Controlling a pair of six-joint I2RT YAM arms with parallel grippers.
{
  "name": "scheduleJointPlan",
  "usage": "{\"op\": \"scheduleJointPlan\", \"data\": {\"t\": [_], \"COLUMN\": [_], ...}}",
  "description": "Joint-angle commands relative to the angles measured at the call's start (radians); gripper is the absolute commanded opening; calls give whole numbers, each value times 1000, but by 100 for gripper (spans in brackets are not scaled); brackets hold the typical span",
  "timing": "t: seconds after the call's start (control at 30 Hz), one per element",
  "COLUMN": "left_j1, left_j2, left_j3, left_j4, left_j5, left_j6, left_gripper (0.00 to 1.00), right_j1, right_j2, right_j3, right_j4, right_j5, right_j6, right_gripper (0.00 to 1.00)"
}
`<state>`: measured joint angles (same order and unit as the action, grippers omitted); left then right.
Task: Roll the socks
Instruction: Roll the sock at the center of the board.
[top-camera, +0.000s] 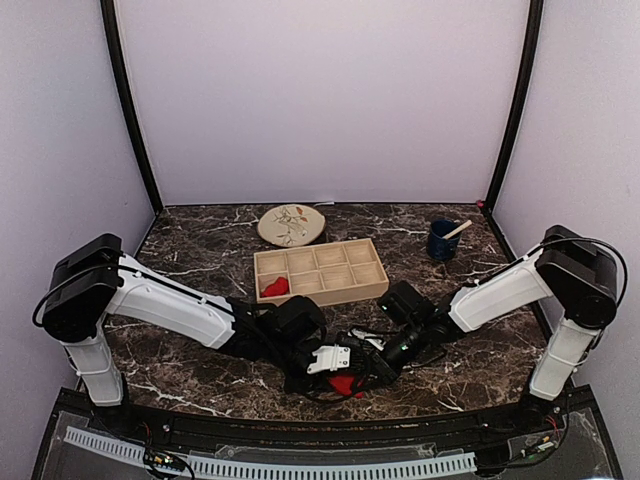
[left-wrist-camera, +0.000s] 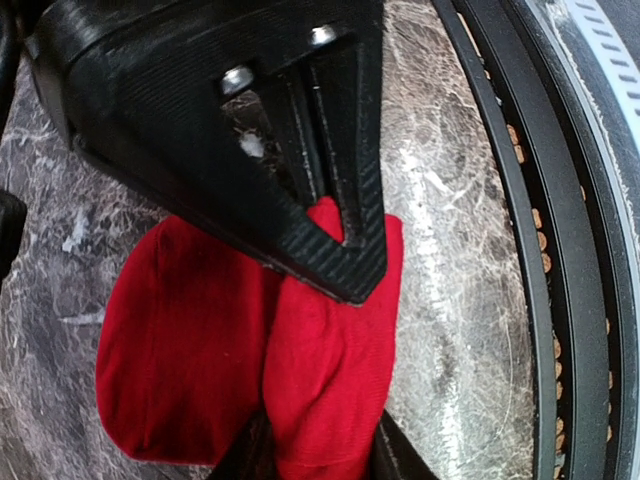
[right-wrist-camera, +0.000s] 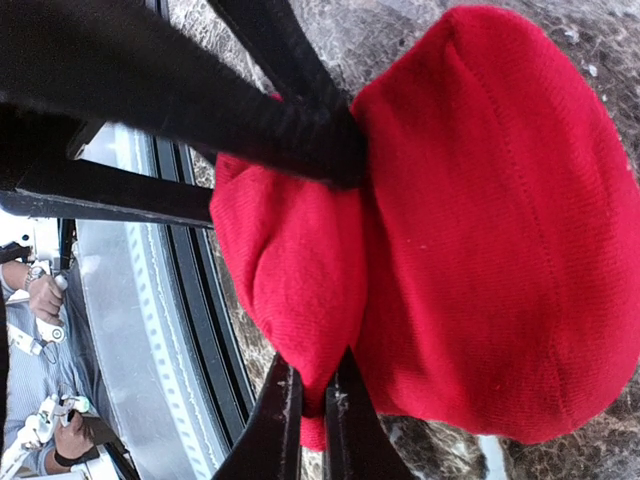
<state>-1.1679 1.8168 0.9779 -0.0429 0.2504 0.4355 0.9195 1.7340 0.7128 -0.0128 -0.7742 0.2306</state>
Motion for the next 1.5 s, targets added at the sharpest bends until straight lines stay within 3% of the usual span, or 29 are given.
{"op": "scheduleJointPlan", "data": {"t": [0.0,0.23,0.37,0.5,0.7,1.13,1.3,1.47], "left_j1": [-7,-7,-7,-6,21,119,136,155], "left_j2": [11,24,30,44,94,143,187,234], "left_j3": [28,46,57,71,135,224,272,313], "left_j4": [-38,-62,-81,-105,-192,-320,-376,-430], "left_j5": [22,35,52,71,154,331,396,460], "left_j6": [11,12,9,-5,-29,-70,-79,-86], "left_gripper": [21,3,0,0,0,0,0,0], "right_j1": [-12,-16,-22,-34,-51,-66,-57,31], "right_j2": [13,7,-5,-33,-87,-249,-339,-441], "right_j3": [13,2,-4,-31,-83,-192,-232,-252], "right_j4": [-16,-3,5,33,79,139,147,134], "right_j5": [-12,-4,14,33,66,231,354,546], "right_j6": [7,17,27,49,91,149,133,98], "right_gripper": [0,0,12,24,30,35,36,37]}}
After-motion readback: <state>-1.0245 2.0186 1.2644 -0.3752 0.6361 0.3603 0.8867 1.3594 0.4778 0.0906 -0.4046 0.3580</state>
